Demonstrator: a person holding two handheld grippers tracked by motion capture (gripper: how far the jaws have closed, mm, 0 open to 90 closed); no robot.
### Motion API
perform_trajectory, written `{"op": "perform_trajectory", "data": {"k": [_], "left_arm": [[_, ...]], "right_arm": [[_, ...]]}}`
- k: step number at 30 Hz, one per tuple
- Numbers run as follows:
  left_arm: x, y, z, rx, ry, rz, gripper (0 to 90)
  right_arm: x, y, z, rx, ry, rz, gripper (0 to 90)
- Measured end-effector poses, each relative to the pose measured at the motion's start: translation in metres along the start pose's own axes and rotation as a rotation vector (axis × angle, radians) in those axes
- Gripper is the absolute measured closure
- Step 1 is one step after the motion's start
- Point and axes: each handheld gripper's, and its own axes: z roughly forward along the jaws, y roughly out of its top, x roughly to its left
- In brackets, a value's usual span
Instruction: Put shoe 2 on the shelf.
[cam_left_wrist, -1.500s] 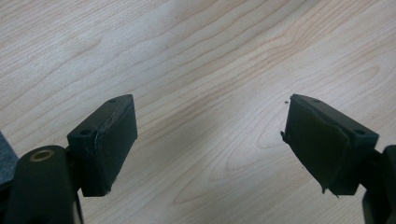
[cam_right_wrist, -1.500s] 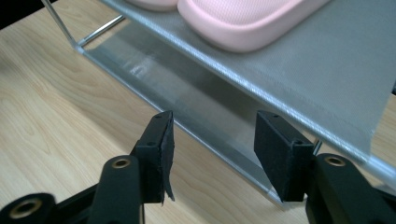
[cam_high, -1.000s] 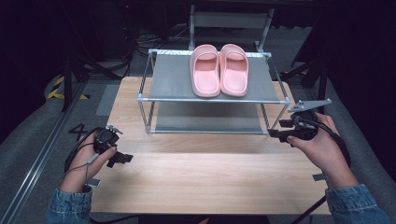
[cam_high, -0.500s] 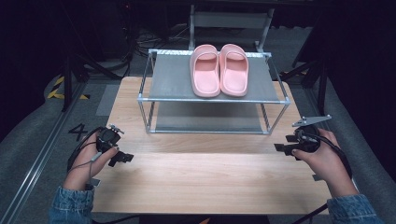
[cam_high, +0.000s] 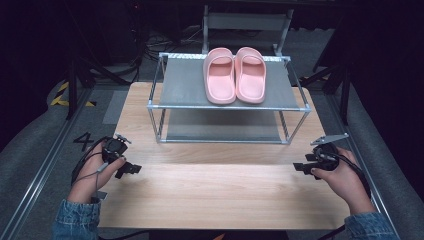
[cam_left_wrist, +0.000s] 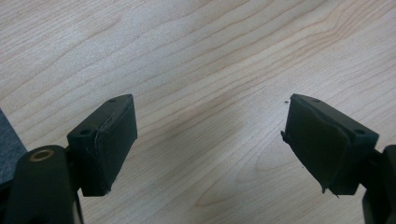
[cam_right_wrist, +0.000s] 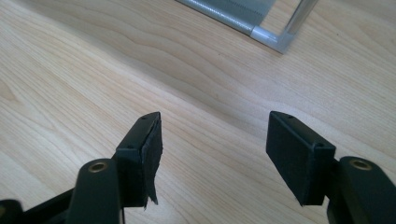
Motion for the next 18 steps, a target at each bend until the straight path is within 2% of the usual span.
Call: {"op": "perform_trajectory", "data": {"k": [2, 7, 12, 15, 18], "left_arm": [[0.000, 0.000, 0.000, 0.002, -0.001, 0.000, 17.7], [0.000, 0.000, 0.002, 0.008, -0.007, 0.004, 17.7], [0.000, 0.000, 0.003, 0.008, -0.007, 0.001, 17.7], [0.000, 0.000, 0.004, 0.011, -0.006, -0.002, 17.7], [0.000, 0.000, 0.004, 0.013, -0.008, -0.003, 17.7]], "right_arm": [[0.000, -0.002, 0.001, 0.000, 0.003, 0.004, 37.3], [-0.003, -0.012, 0.009, -0.067, -0.003, -0.003, 37.3], [-0.005, -0.018, 0.016, -0.065, -0.003, -0.018, 37.2], [-0.006, -0.022, 0.020, -0.091, -0.004, -0.013, 37.1], [-0.007, -0.024, 0.024, -0.088, -0.005, -0.023, 36.8]]}}
